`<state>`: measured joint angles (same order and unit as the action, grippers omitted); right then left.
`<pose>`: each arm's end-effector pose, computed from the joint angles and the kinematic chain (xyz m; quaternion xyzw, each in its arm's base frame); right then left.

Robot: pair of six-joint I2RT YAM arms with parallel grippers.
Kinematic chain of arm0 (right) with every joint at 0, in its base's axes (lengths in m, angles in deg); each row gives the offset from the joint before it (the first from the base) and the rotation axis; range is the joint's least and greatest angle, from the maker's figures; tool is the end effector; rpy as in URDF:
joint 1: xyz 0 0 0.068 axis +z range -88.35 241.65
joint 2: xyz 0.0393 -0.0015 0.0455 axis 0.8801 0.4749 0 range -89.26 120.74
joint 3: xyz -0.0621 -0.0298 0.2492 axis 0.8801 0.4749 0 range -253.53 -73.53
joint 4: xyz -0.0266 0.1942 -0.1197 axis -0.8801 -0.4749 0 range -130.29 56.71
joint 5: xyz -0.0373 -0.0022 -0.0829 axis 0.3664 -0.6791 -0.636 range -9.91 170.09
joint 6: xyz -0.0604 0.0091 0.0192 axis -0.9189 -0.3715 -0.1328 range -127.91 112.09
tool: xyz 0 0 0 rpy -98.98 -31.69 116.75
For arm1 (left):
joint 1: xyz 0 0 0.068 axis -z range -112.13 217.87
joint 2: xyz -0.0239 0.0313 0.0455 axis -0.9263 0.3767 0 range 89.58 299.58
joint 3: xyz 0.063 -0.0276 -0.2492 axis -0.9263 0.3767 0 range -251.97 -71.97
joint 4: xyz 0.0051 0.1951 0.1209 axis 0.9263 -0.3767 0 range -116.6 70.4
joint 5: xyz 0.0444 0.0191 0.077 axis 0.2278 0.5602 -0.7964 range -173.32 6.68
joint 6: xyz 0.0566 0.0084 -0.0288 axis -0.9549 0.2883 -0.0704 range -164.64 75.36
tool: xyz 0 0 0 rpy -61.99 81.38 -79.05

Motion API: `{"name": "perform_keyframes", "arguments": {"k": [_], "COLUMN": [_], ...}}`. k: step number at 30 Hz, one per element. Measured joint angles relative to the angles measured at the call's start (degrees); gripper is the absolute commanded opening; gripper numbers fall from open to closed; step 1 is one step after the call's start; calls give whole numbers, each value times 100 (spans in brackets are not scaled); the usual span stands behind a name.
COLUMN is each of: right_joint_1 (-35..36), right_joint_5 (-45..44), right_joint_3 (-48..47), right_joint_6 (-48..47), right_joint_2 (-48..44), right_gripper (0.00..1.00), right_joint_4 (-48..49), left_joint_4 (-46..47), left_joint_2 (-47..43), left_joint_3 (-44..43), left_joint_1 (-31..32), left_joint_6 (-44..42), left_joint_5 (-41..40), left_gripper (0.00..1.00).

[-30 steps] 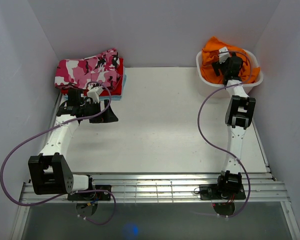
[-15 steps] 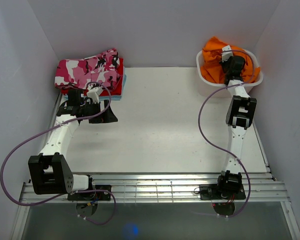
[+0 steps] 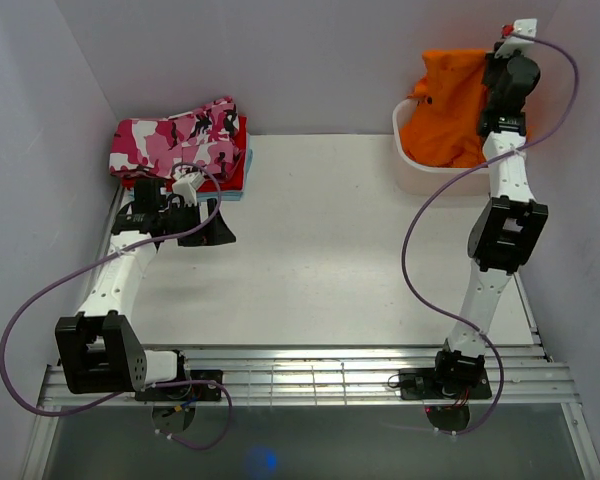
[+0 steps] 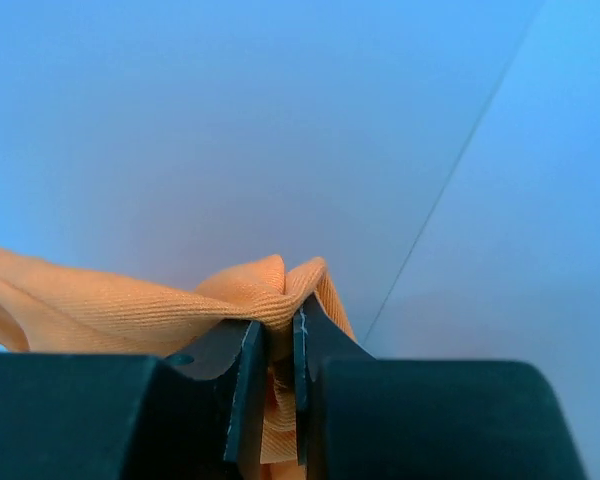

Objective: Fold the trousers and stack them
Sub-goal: Grab the trousers from the pile, then move the trousers to the center of the board

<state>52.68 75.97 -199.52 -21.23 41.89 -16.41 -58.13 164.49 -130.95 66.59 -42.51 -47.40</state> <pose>0.5132 -0.0846 0.3671 0.0039 0.6314 -0.1720 0.7561 0.2411 -0.0237 0.2611 0.0670 0.9083 -0.2957 0.2882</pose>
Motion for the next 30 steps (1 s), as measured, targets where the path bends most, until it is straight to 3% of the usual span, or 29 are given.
{"name": "perform_keyframes", "arguments": {"k": [11, 23, 27, 30], "right_joint_1": [96, 522, 916, 1711], "right_joint_5": [92, 1329, 2135, 2809], "right_joint_3": [-234, -409, 820, 2302], "right_joint_6": [1932, 2546, 2747, 2625], "right_joint_2": [-2452, -4461, -5375, -6100], "right_gripper": [8, 8, 8, 8], "right_joint_4": [136, 1456, 1611, 1373], "left_joint_4": [17, 131, 122, 22], "left_joint_2": [-584, -1176, -1266, -1276], "left_joint_3": [0, 79, 96, 22], "left_joint_1": [0, 0, 0, 0], "left_joint_6": [101, 195, 184, 131], "left_joint_5": [55, 37, -72, -142], "left_gripper": [98, 98, 98, 98]}}
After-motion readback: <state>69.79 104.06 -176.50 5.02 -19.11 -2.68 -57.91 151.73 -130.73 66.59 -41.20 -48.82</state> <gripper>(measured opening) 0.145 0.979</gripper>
